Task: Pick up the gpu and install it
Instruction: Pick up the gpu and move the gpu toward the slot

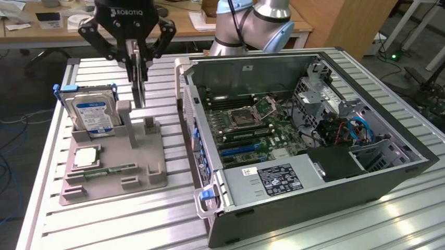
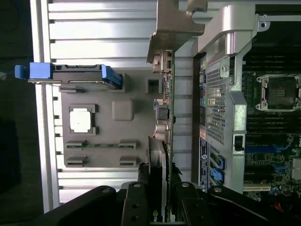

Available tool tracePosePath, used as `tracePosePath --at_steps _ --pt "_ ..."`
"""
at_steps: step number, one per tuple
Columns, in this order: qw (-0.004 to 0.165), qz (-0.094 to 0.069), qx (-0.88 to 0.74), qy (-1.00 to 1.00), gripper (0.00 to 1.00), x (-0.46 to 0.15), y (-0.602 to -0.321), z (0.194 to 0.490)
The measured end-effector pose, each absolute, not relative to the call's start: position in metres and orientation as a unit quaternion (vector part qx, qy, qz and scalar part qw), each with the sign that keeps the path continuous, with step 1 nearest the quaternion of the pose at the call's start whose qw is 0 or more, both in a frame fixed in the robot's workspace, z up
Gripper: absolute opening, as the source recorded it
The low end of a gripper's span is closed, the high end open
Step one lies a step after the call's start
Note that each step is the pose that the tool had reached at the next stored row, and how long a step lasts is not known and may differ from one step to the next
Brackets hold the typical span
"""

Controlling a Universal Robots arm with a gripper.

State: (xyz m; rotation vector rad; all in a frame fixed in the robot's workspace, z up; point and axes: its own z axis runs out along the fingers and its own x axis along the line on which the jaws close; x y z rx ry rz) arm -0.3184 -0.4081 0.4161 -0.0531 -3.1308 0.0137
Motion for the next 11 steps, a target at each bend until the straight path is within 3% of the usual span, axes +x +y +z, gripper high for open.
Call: tracePosePath --at_steps 11 --pt "0.005 0.004 -0.017 -1.000 0.27 -0.318 -0.408 0.440"
